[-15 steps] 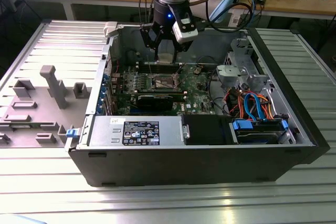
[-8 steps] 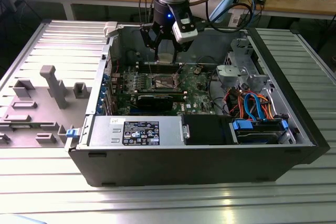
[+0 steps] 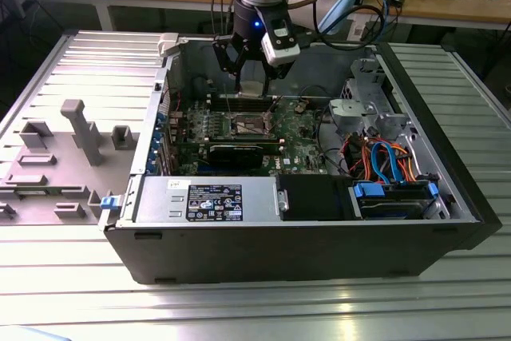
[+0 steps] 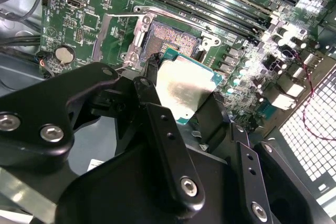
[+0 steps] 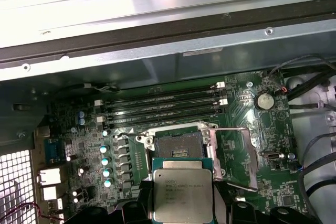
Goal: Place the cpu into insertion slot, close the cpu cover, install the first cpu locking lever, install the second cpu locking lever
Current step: 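Place the cpu into insertion slot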
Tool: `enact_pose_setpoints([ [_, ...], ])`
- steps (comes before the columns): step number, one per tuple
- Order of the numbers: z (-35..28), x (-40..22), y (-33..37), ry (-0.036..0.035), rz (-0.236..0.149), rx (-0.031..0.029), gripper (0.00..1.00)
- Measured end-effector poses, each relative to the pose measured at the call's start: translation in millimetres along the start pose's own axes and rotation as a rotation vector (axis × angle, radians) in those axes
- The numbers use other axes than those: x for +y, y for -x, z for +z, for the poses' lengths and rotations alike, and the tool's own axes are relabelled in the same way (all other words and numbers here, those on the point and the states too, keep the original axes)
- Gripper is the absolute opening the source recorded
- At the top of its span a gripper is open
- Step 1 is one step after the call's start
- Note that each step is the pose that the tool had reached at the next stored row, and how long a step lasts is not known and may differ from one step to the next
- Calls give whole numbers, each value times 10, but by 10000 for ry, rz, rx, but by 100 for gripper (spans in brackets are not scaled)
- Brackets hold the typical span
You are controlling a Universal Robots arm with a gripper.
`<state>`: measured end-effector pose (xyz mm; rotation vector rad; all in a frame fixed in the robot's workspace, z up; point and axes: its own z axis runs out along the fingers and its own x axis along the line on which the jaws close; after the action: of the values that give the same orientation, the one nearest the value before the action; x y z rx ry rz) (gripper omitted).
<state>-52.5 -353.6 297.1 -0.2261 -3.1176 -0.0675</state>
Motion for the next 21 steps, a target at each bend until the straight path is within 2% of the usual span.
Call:
enact_pose_setpoints([
  [21,2,0,0,8,408,-17,55],
])
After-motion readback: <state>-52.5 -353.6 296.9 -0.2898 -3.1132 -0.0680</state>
